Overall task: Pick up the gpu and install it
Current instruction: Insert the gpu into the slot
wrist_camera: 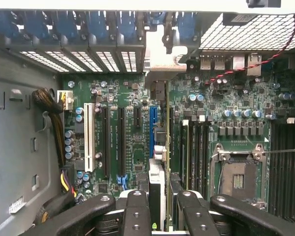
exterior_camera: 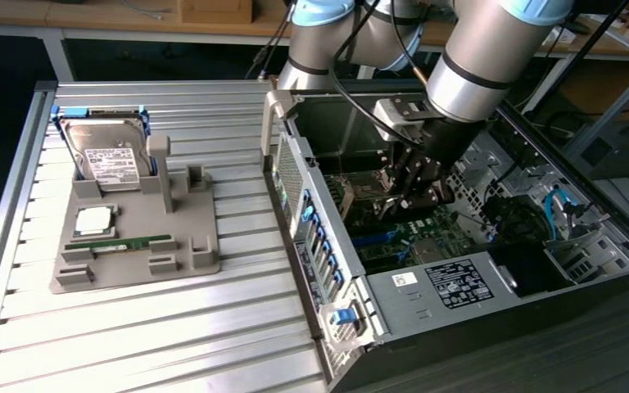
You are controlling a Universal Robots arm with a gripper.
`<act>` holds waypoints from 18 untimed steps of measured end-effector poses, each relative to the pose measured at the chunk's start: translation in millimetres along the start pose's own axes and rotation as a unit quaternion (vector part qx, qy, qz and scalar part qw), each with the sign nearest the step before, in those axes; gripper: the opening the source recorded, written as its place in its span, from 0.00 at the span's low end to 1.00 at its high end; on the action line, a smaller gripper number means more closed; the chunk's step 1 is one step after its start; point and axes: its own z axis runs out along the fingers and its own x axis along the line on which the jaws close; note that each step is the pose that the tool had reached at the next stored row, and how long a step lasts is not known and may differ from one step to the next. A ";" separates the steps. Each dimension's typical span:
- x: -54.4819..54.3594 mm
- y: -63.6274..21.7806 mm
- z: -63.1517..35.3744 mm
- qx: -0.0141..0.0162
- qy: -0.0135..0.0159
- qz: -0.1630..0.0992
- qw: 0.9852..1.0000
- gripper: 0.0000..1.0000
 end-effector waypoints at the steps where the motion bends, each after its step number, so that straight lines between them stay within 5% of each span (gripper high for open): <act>1: 0.1 0.3 0.2 0.000 0.000 0.000 1.000 0.27; 18: 2.9 4.6 4.4 0.000 0.000 0.000 1.000 0.27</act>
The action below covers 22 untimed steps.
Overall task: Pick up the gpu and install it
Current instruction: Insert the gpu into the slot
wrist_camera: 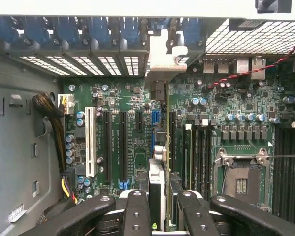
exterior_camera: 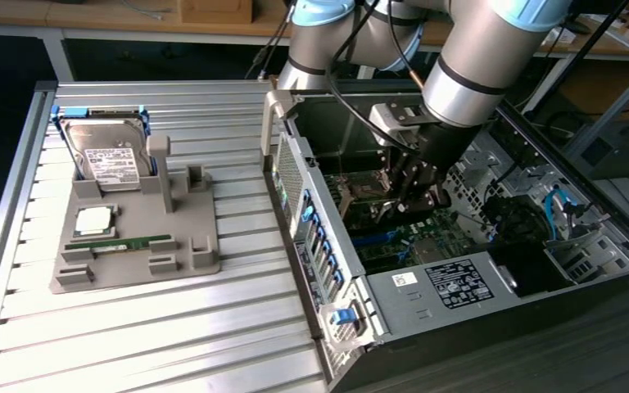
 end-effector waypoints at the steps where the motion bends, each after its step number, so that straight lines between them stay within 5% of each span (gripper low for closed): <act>1: 0.1 0.2 0.3 0.000 0.000 0.000 1.000 0.27; 22: 2.4 7.5 5.0 0.000 0.000 0.000 1.000 0.27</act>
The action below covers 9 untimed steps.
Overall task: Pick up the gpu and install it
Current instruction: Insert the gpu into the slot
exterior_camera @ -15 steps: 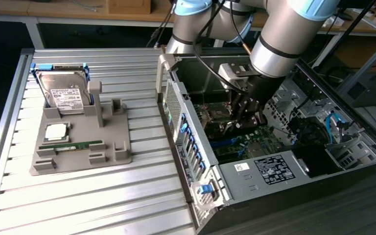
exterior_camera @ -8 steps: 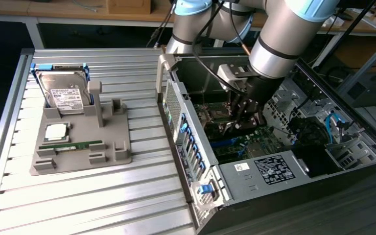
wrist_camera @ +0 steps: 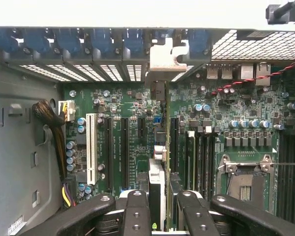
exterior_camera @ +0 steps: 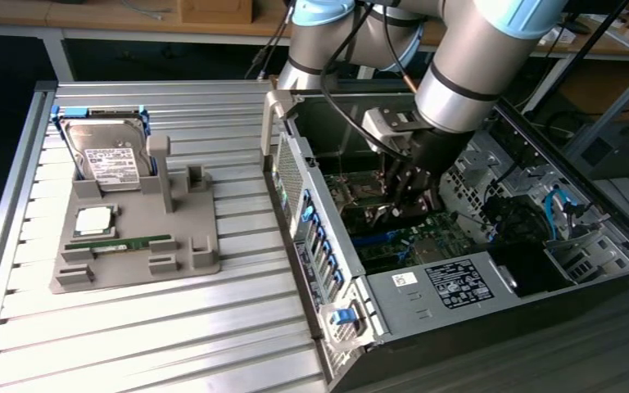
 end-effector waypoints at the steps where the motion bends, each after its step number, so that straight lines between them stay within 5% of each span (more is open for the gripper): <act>1: 0.0 0.2 0.3 0.000 0.000 0.000 1.000 0.27; 9: 0.1 1.8 1.9 0.000 0.000 0.000 1.000 0.27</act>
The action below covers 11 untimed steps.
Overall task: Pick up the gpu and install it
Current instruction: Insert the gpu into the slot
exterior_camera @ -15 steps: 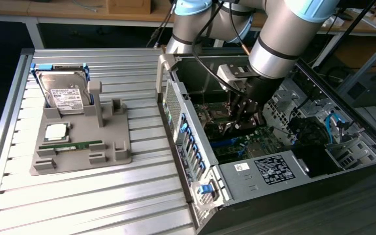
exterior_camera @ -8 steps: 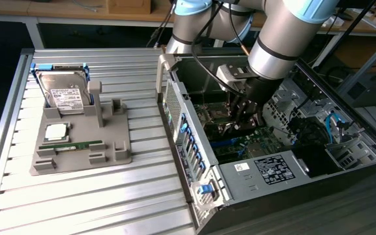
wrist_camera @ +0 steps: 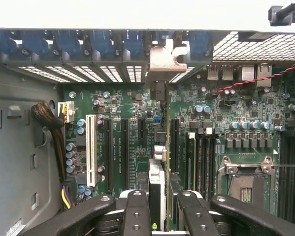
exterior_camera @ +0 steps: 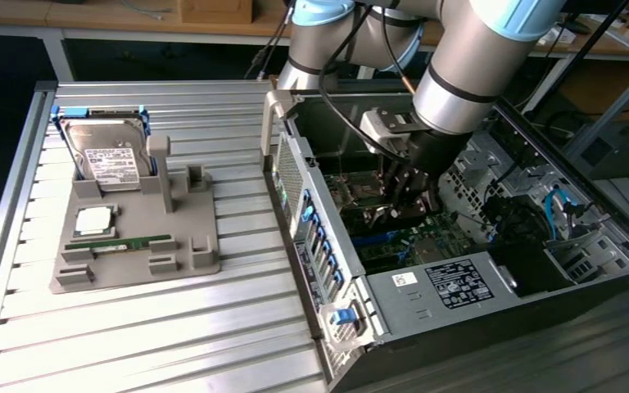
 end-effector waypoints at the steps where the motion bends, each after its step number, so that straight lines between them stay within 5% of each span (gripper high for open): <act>1: 0.0 0.1 0.1 0.000 0.000 0.000 1.000 0.27; 11: 0.0 1.9 1.7 0.000 0.001 0.000 1.000 0.27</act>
